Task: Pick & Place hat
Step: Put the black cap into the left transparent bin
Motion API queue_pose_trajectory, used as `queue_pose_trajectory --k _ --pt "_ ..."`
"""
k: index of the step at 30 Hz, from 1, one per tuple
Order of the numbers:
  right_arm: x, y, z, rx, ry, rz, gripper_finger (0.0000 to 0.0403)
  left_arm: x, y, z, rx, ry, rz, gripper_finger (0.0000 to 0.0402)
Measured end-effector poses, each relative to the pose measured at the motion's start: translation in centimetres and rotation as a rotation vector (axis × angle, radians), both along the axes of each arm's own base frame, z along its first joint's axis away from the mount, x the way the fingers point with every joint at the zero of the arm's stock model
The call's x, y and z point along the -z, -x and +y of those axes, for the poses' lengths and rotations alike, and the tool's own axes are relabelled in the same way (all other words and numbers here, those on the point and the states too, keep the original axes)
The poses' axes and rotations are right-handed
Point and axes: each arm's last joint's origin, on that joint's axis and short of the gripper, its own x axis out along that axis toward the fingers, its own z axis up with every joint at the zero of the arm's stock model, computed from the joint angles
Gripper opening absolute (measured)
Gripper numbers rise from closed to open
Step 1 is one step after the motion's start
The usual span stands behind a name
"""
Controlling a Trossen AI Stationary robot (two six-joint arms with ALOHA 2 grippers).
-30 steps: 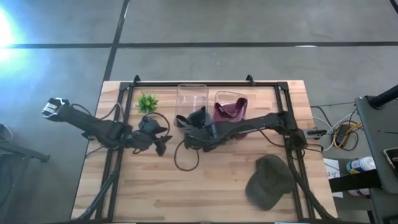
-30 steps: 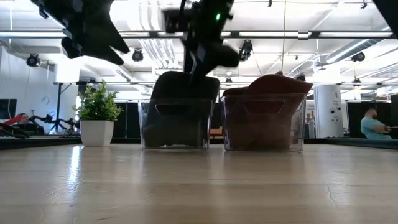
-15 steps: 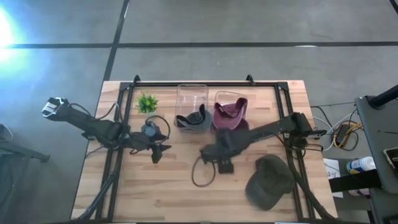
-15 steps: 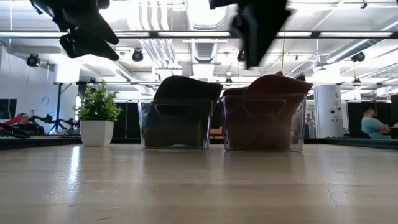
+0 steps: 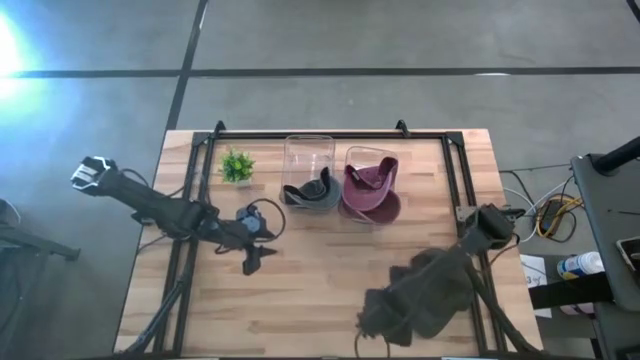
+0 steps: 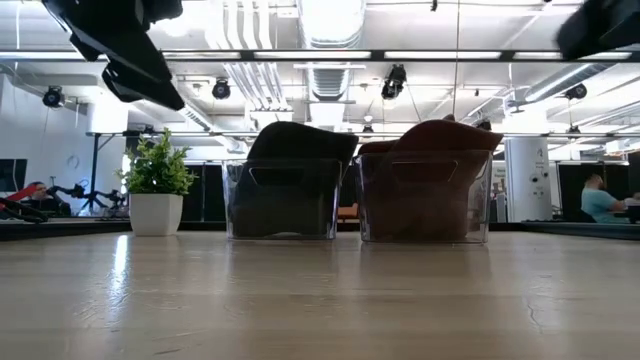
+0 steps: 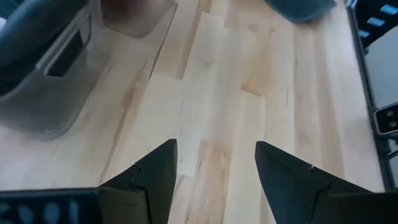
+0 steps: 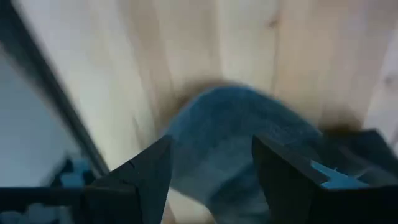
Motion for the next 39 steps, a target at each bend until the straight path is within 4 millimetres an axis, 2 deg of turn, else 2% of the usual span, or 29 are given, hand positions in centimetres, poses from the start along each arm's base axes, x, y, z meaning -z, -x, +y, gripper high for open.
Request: queue_pose_trajectory --k 4,9,16,21,25,30,32,34,36,39 --pt "-0.1 1.5 2.5 0.182 0.082 -0.088 0.0215 0.6 -0.4 -0.3 0.02 -0.029 0.029 0.0211" --pt "0.2 3.2 5.3 0.306 0.068 -0.156 0.0215 1.3 -0.7 -0.8 0.06 -0.071 0.058 0.0211" --pt "1.2 4.9 8.0 0.347 -0.018 -0.187 0.0215 2.1 -1.3 -1.3 0.062 -0.084 0.077 0.0211" --pt "1.9 6.4 8.9 0.264 -0.027 -0.189 0.0215 3.0 -2.0 -1.6 0.057 -0.098 0.102 0.0211" --pt "2.0 7.9 7.8 0.355 0.144 -0.095 0.0215 3.7 -2.4 -2.2 0.069 -0.105 0.124 0.0211" --pt "0.9 10.3 5.2 0.589 0.542 0.036 0.0215 4.3 -2.5 -2.9 0.082 -0.096 0.132 0.0211" --pt "1.0 10.8 4.8 0.664 0.52 0.013 0.0215 4.3 -2.6 -3.1 0.085 -0.091 0.125 0.0211" --pt "1.7 11.5 4.0 0.733 0.54 0.068 0.0215 4.2 -2.6 -3.1 0.085 -0.089 0.12 0.0211" --pt "2.9 12.2 3.4 0.839 0.604 0.143 0.0215 4.2 -2.6 -3.1 0.082 -0.091 0.117 0.0211" --pt "4.4 12.6 2.4 0.981 0.662 0.144 0.0215 4.1 -2.6 -3.1 0.081 -0.096 0.106 0.0211"
